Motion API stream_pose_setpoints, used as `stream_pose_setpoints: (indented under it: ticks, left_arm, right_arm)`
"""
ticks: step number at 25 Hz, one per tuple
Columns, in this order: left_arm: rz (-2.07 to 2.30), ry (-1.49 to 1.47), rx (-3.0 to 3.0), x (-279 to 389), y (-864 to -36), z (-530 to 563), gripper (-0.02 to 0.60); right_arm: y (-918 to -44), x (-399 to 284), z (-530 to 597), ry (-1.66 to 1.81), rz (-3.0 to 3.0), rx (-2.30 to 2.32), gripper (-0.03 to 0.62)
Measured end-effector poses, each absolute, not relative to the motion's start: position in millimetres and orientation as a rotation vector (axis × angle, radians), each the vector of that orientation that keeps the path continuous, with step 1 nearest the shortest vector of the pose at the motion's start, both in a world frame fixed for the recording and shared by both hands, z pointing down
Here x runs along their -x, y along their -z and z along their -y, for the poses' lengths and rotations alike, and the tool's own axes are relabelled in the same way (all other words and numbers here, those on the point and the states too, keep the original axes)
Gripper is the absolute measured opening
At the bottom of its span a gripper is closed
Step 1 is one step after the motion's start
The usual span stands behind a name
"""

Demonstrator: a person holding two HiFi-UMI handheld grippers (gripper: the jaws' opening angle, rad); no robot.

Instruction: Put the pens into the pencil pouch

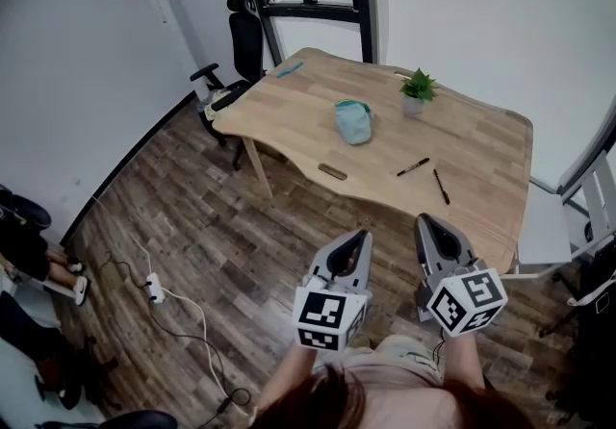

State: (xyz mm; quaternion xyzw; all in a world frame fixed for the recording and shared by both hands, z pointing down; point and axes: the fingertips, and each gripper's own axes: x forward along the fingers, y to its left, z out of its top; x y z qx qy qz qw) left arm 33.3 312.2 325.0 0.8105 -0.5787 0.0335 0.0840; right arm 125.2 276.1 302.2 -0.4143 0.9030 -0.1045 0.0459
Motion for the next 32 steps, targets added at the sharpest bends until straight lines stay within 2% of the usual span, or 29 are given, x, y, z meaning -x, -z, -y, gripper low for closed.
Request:
stream_pose_setpoints:
  ticks: [14,32]
  left_arm:
    - [1.677,-0.123,-2.399,-10,-349,-270,0.002]
    - [1.613,-0.171,-2.428,-14,-353,-117,0.002]
  right_arm:
    - [-314,-112,-228,0.218,-2.729,1.356,0.0]
    - [-337,-102,-95,0.33,-2.842,1.344,0.002]
